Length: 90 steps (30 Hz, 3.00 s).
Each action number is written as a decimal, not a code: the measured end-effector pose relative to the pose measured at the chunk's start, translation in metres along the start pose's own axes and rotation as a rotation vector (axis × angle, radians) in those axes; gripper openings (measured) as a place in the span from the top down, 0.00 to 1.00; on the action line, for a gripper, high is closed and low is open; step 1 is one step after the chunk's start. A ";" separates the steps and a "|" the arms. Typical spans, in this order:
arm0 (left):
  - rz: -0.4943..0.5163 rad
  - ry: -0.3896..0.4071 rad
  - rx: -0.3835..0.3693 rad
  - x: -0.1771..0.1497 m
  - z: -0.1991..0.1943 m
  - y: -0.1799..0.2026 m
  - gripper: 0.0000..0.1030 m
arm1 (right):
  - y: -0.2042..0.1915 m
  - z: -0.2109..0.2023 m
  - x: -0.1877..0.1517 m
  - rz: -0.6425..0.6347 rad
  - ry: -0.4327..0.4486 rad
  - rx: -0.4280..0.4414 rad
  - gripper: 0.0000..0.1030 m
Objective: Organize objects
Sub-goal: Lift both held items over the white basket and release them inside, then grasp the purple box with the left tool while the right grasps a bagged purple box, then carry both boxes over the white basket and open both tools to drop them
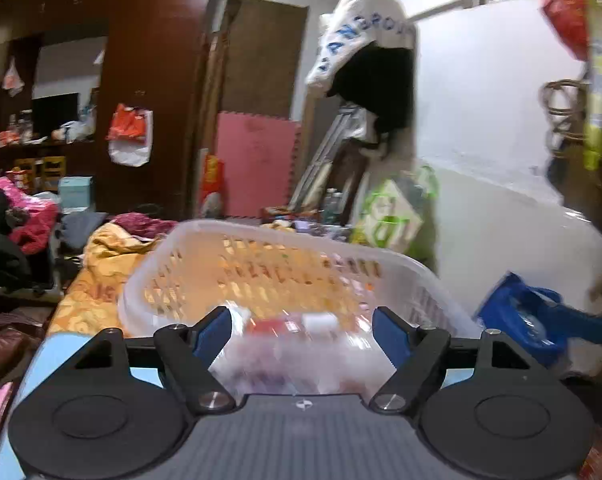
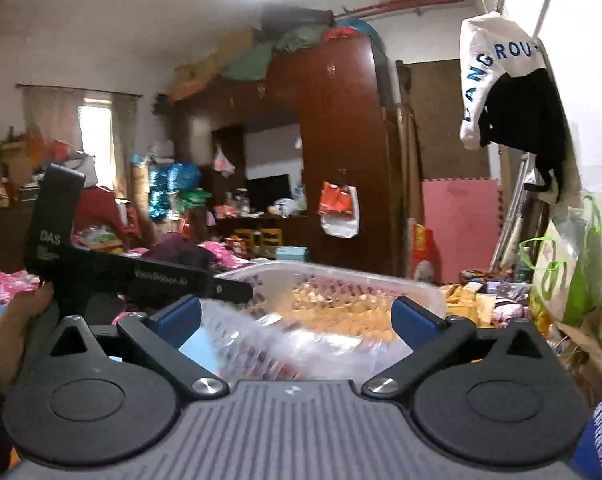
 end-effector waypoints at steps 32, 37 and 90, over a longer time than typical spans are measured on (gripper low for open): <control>0.161 -0.080 -0.041 -0.097 -0.032 0.061 0.16 | 0.021 -0.020 -0.085 0.032 -0.263 -0.154 0.31; 0.161 -0.075 -0.065 -0.099 -0.035 0.073 0.16 | 0.019 -0.021 -0.081 0.013 -0.218 -0.185 0.31; 0.072 0.068 0.020 0.047 0.002 0.014 0.53 | -0.001 0.068 0.053 -0.031 -0.059 -0.034 0.30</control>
Point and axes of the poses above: each gripper's, at about its wrist camera, not at the fingertips, and z roughly the way its jaws point, y to its right, x to its top, the point moved 2 cm from there along z, roughly the way its jaws point, and after that the axes turned 13 degrees about y, right-handed, at the moved point
